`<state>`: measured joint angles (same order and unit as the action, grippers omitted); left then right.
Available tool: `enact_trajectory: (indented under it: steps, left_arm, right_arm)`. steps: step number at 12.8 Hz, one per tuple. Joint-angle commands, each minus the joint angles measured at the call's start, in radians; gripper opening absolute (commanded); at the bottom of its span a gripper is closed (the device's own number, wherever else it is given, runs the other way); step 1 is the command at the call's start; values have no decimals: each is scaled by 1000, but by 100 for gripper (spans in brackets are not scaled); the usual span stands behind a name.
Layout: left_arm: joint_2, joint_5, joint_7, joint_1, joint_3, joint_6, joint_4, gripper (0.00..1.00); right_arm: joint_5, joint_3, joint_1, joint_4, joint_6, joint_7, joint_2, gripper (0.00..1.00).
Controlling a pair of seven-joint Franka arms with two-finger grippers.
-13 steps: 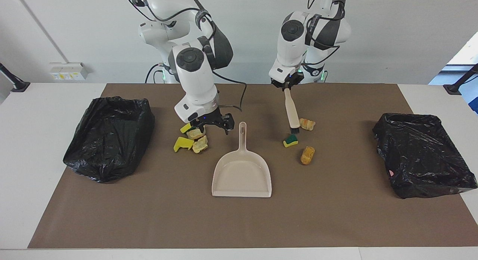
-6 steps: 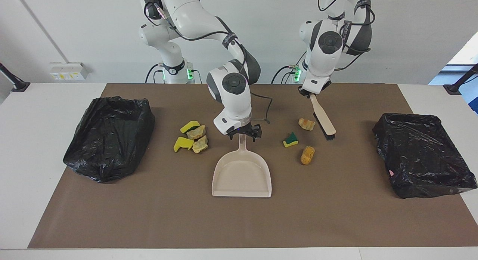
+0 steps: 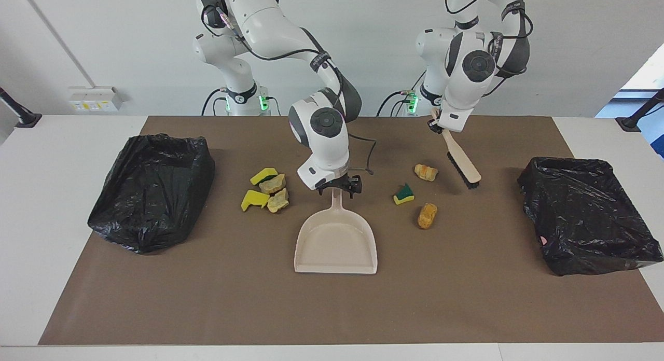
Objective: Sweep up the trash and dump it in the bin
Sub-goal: 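Grasp the dustpan handle with the right gripper while the left gripper lifts the brush, then sweep the brown pieces and green sponge into the dustpan with the left gripper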
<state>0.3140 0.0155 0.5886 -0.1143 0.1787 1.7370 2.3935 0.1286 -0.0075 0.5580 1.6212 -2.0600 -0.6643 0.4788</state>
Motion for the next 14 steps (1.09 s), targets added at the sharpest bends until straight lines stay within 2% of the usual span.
enact_trajectory:
  steps: [1, 3, 4, 5, 6, 10, 12, 14]
  left_arm:
    - [80, -9, 20, 7, -4, 4, 90, 9]
    - [80, -3, 87, -2, 2, 13, 108, 9]
    - [76, 0, 137, -30, 2, 16, 114, 9]
    - [77, 0, 176, -72, 11, 27, 128, 9]
    - [76, 0, 227, -77, 24, 45, 127, 9]
    - [56, 70, 246, -99, 28, 76, 130, 9]
    - [22, 95, 243, -133, 28, 101, 133, 10]
    - [7, 139, 235, -139, 28, 143, 131, 10]
  right_arm:
    - [-1, -3, 2, 19, 30, 3, -26, 90]
    - [-1, -3, 0, 16, 47, 6, -34, 70]
    - [-1, -3, -3, 14, 47, 9, -39, 53]
    - [-1, -3, -6, 14, 47, 9, -40, 16]
    - [6, -3, -3, 14, 46, 0, -42, 0]
    - [13, -2, -6, 16, 47, 35, -45, 0]
    - [5, -2, -12, 17, 64, 182, -74, 0]
    - [17, -5, -61, 19, 141, 405, -121, 0]
